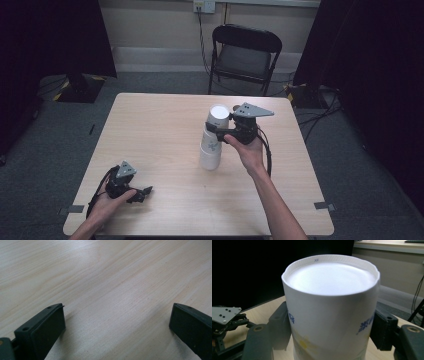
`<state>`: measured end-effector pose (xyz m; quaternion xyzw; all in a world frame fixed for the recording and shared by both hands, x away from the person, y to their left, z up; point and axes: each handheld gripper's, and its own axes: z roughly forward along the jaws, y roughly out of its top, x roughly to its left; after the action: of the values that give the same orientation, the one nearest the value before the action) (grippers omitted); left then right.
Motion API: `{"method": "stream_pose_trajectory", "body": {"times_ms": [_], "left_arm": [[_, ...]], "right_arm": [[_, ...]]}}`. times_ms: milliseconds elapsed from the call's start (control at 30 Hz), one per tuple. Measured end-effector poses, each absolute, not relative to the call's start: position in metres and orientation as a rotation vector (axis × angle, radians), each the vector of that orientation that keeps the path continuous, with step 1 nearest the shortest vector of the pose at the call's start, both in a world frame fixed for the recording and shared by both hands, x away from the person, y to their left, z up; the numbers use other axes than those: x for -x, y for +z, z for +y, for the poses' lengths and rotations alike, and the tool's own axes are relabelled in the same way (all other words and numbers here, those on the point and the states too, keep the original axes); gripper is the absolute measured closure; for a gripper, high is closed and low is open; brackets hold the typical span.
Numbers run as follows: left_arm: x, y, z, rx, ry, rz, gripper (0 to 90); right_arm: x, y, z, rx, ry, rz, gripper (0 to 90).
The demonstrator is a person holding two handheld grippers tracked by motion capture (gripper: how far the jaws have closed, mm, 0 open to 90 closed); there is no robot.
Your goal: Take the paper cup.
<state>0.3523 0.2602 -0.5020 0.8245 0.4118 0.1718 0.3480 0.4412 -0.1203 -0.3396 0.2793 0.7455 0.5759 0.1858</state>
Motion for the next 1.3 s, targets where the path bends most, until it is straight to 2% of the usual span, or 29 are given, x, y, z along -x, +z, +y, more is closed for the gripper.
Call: {"method": "stream_pose_trajectory", "body": {"times_ms": [467, 600, 867, 1300], "left_arm": [[-0.351, -0.5, 0.26, -2.129, 0.458, 1.07, 5.8], [-0.351, -0.499, 0.26, -2.119, 0.462, 1.068, 17.0], [-0.35, -0.493, 0.255, -2.132, 0.474, 1.026, 16.1], [-0.34, -0.464, 0.243, -1.982, 0.508, 0.892, 18.2]], "right_arm": [[-0.424, -0.32, -0.142, -0.778, 1.675, 2.049, 31.1], [-0.416, -0.319, -0.152, -0.778, 1.68, 2.047, 31.1], [-0.399, -0.326, -0.164, -0.797, 1.672, 2.075, 31.0], [-0.379, -0.35, -0.158, -0.869, 1.731, 2.181, 31.6]]}}
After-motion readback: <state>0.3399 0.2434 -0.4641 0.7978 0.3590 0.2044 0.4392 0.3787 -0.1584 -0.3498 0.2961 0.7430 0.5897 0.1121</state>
